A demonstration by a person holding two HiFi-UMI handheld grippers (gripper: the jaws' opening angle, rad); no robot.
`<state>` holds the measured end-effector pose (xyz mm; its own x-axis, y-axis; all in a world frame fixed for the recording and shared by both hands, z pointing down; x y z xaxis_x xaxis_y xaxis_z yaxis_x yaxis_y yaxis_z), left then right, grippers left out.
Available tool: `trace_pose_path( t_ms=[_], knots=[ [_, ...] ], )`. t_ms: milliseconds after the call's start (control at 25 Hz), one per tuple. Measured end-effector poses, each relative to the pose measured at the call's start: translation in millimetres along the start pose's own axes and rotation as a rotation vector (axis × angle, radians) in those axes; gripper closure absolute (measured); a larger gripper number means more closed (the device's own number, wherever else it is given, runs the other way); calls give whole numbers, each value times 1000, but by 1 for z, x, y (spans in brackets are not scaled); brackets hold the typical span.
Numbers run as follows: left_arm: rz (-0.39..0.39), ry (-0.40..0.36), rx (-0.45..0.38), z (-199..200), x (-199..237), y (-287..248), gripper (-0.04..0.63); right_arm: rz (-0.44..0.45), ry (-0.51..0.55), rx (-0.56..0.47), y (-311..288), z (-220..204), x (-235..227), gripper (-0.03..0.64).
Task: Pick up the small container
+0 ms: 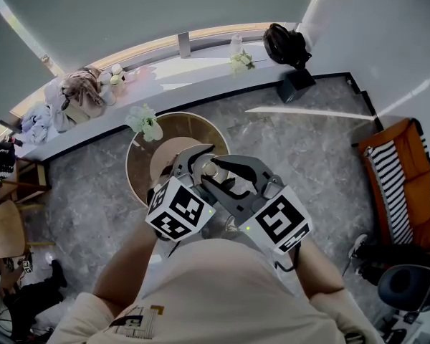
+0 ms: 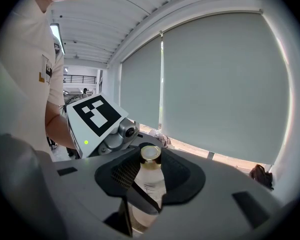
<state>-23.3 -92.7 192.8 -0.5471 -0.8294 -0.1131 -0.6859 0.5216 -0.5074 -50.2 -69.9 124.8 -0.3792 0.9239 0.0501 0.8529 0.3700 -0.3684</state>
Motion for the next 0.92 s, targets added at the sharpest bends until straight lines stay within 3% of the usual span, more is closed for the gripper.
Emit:
trace_pose_path(
  t_ms=[920],
  knots=[
    [-17, 9, -4, 1, -11, 7, 252, -6, -15, -15, 7, 1, 10, 489]
  ],
)
Point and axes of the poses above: the fingertips, and each gripper's own axes: y backward along the fingers, x to its left, z out of its top, the point moved 2 cm from there along y, backward along the fingers
